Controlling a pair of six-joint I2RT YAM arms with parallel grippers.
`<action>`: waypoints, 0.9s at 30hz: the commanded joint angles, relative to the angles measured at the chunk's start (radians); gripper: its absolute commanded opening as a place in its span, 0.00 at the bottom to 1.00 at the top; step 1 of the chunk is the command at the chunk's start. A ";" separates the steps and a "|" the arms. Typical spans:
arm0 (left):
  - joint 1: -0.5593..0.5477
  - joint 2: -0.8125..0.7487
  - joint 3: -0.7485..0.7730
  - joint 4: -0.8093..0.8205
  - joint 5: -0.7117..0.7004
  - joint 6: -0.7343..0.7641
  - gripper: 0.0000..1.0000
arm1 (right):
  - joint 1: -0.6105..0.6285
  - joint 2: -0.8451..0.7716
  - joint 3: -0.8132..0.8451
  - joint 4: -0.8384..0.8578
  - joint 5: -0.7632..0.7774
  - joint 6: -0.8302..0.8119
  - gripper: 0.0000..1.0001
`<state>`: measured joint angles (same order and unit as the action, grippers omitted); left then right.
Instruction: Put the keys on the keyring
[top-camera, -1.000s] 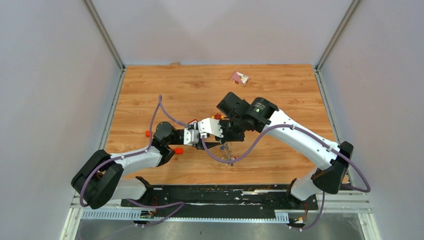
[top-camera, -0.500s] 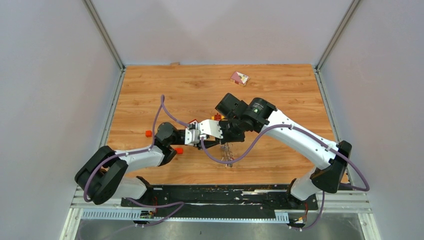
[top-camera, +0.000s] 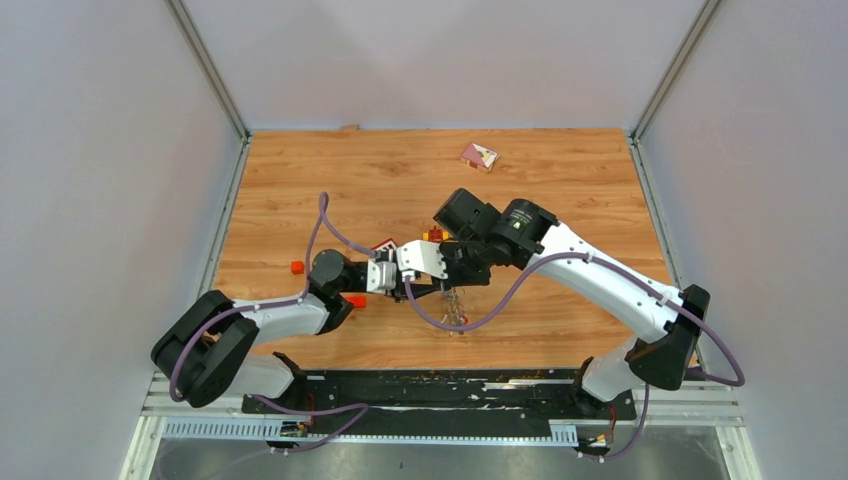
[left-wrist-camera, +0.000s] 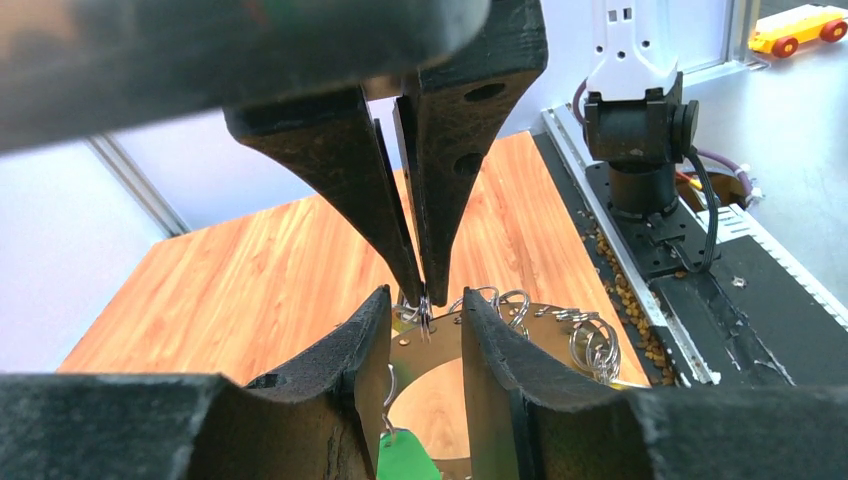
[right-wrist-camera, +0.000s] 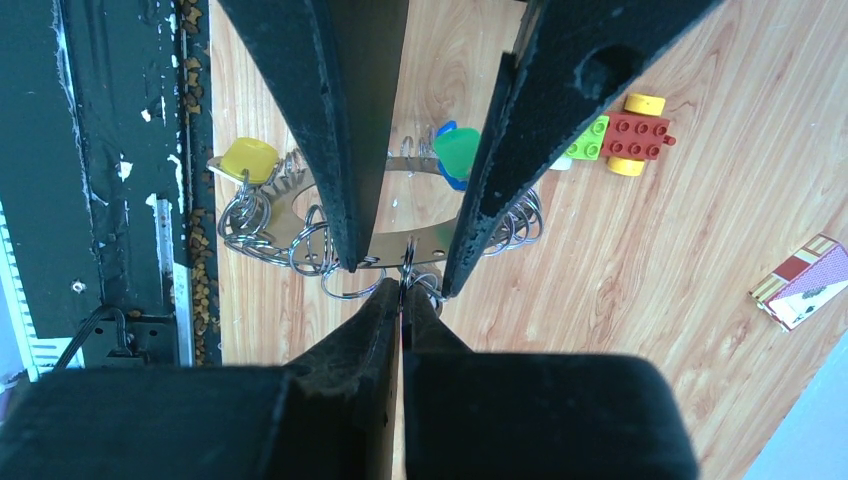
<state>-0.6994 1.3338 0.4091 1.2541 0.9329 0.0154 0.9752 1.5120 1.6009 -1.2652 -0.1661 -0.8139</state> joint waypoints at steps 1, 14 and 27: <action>-0.005 -0.003 -0.013 0.074 -0.005 -0.004 0.39 | 0.008 -0.062 -0.016 0.074 -0.016 0.005 0.00; -0.005 0.017 0.007 0.047 -0.014 0.007 0.36 | 0.006 -0.079 -0.033 0.100 -0.051 0.014 0.00; -0.005 0.012 0.011 0.041 -0.007 -0.011 0.20 | 0.005 -0.070 -0.034 0.102 -0.052 0.016 0.00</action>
<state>-0.7002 1.3441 0.4000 1.2675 0.9329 0.0105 0.9768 1.4715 1.5620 -1.2129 -0.2028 -0.8127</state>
